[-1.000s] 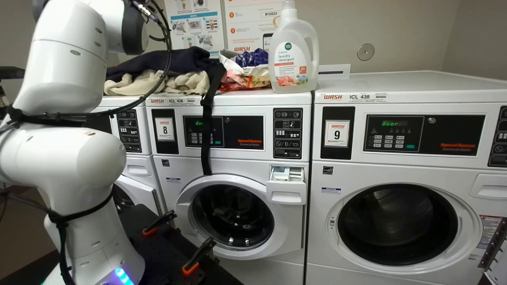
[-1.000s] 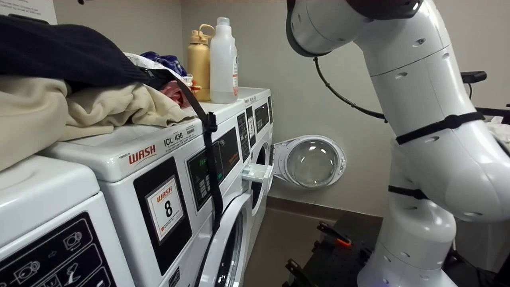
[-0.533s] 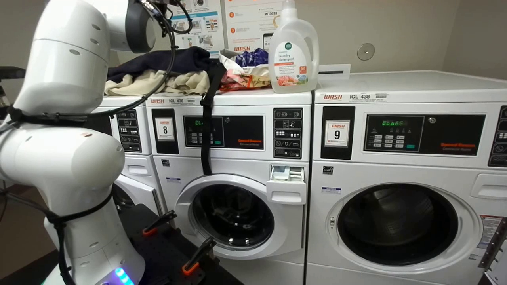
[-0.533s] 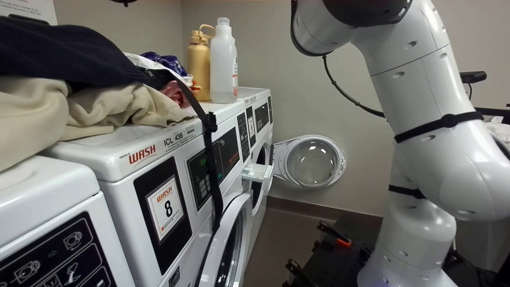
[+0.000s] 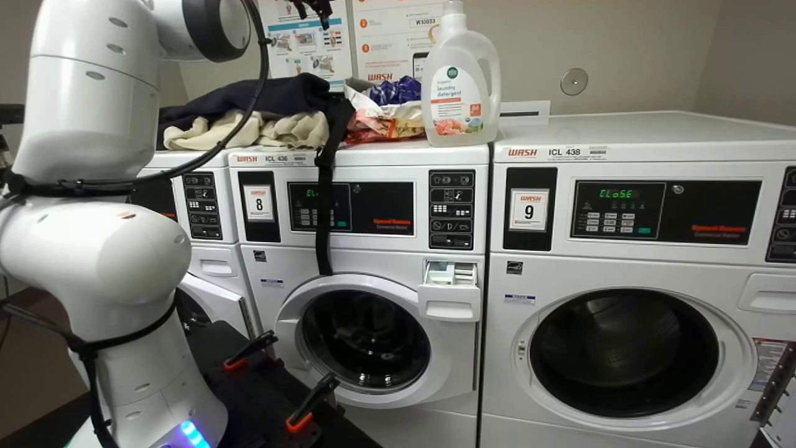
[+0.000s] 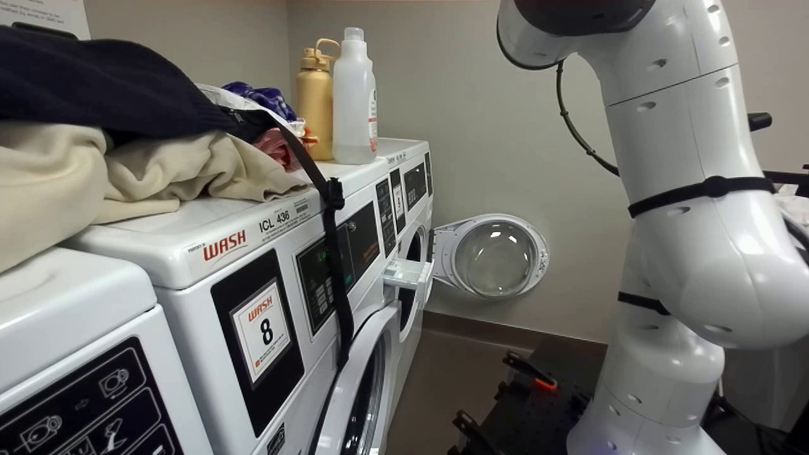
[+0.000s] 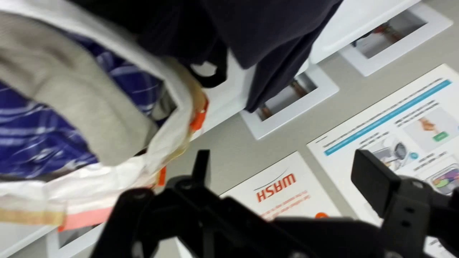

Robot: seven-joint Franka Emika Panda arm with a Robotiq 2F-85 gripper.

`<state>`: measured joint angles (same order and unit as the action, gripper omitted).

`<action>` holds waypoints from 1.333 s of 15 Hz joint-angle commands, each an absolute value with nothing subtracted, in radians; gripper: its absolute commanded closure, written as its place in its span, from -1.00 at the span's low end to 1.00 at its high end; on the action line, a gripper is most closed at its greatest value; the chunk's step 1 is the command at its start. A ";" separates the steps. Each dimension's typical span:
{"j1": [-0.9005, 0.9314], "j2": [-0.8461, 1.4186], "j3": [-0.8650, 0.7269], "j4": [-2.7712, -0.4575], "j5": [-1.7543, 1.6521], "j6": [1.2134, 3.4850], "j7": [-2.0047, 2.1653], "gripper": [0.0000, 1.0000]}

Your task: Take the clothes out of the bag on the washing machine

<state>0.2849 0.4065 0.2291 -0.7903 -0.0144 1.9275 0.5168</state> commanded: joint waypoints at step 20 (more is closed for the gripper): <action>0.229 0.306 0.060 -0.931 -0.224 1.733 0.547 -1.00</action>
